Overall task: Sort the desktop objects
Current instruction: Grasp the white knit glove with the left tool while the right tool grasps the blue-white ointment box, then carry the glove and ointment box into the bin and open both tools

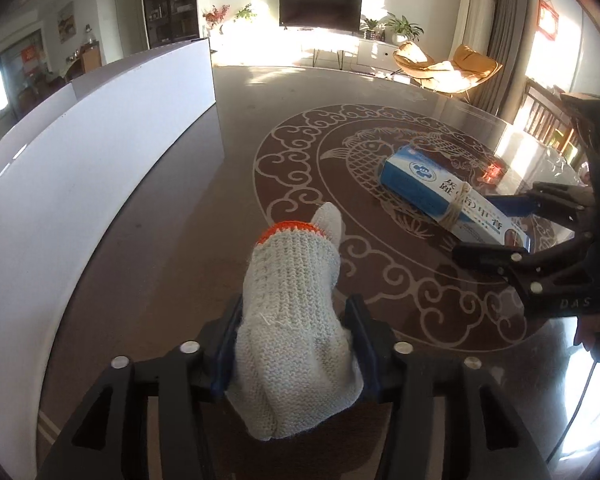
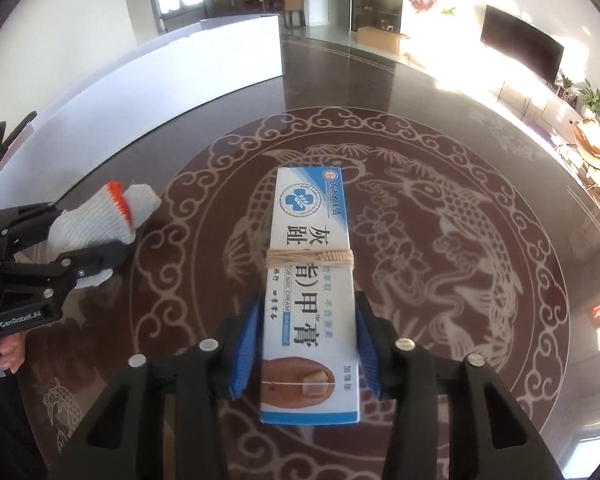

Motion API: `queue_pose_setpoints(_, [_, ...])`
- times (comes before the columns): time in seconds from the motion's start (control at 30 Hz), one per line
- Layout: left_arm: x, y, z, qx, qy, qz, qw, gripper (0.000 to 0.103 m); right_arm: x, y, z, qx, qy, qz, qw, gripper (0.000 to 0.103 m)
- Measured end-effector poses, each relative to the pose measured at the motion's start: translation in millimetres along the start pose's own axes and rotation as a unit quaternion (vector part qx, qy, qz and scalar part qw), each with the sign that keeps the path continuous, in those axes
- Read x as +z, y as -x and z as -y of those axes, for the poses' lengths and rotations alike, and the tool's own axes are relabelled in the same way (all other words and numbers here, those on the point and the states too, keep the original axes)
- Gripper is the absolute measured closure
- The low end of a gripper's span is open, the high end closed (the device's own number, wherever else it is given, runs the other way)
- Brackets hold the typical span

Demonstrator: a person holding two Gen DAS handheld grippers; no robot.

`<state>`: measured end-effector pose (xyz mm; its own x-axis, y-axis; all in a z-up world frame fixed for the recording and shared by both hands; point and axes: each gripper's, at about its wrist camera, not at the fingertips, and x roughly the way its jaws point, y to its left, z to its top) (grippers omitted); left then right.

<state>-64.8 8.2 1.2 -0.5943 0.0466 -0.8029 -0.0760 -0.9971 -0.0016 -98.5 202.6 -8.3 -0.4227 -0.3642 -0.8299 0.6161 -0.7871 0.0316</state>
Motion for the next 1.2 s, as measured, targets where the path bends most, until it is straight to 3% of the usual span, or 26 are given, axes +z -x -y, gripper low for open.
queue_pose_setpoints(0.03, [1.4, -3.4, 2.7, 0.014, -0.006, -0.005, 0.9999, 0.025, -0.8, -0.7, -3.7, -0.003, 0.004, 0.002, 1.0, 0.017])
queue_pose_setpoints(0.07, [2.7, -4.1, 3.9, 0.028, -0.011, -0.003, 0.9995, 0.016, -0.1, -1.5, -6.4, -0.007, 0.007, 0.005, 1.0, 0.017])
queue_pose_setpoints(0.13, [7.3, -7.1, 3.4, 0.03, -0.019, -0.004, 0.9994, 0.015, 8.0, -5.0, -3.1, -0.008, 0.005, 0.003, 1.0, 0.02])
queue_pose_setpoints(0.17, [9.6, -8.5, 0.3, 0.023, -0.016, -0.004, 0.9996, 0.025, 13.2, -9.3, -4.3, -0.004, 0.001, -0.002, 1.0, 0.027])
queue_pose_setpoints(0.2, [11.5, -8.2, -4.2, 0.007, -0.008, -0.001, 0.9999, 0.057, 15.4, -10.1, -1.7, 0.0, -0.006, -0.006, 1.0, 0.052])
queue_pose_setpoints(0.23, [13.0, -5.3, -8.8, 0.001, 0.002, -0.003, 1.0, 0.065, 18.2, -12.1, -0.3, -0.009, -0.011, -0.009, 1.0, 0.06])
queue_pose_setpoints(0.33, [13.4, 10.4, -22.7, -0.022, 0.024, 0.008, 0.9994, 0.07, 19.9, -3.8, -0.4, 0.016, -0.041, -0.024, 0.999, 0.06])
queue_pose_setpoints(0.47, [7.9, 57.9, -41.7, -0.036, 0.047, 0.05, 0.997, 0.07, 28.6, 32.5, -11.7, 0.035, -0.056, 0.003, 0.998, 0.06])
queue_pose_setpoints(0.57, [7.9, 98.7, -65.1, -0.046, 0.08, 0.079, 0.9926, 0.07, 51.4, 55.2, -30.3, 0.041, -0.032, 0.018, 0.998, 0.06])
queue_pose_setpoints(0.67, [15.0, 130.2, -100.5, -0.032, 0.099, 0.095, 0.9901, 0.07, 88.8, 65.7, -56.5, 0.058, -0.008, 0.03, 0.998, 0.06])
queue_pose_setpoints(0.73, [21.2, 145.5, -130.5, 0.002, 0.104, 0.103, 0.9892, 0.07, 122.1, 66.2, -82.9, 0.061, 0.019, 0.04, 0.997, 0.06])
queue_pose_setpoints(0.83, [25.3, 150.2, -185.9, 0.043, 0.134, 0.085, 0.9863, 0.07, 177.0, 61.2, -131.4, 0.076, 0.059, 0.061, 0.993, 0.06])
queue_pose_setpoints(1.0, [18.9, 123.8, -265.6, 0.104, 0.192, 0.012, 0.9758, 0.07, 256.4, 26.5, -223.3, 0.137, 0.078, 0.071, 0.985, 0.06])
queue_pose_setpoints(1.17, [4.2, 95.4, -310.8, 0.125, 0.234, -0.047, 0.9631, 0.069, 285.8, -46.8, -302.1, 0.171, 0.094, 0.017, 0.981, 0.06])
queue_pose_setpoints(1.2, [1.6, 91.0, -315.6, 0.126, 0.24, -0.057, 0.9609, 0.065, 284.0, -61.1, -311.8, 0.171, 0.097, 0.004, 0.98, 0.06])
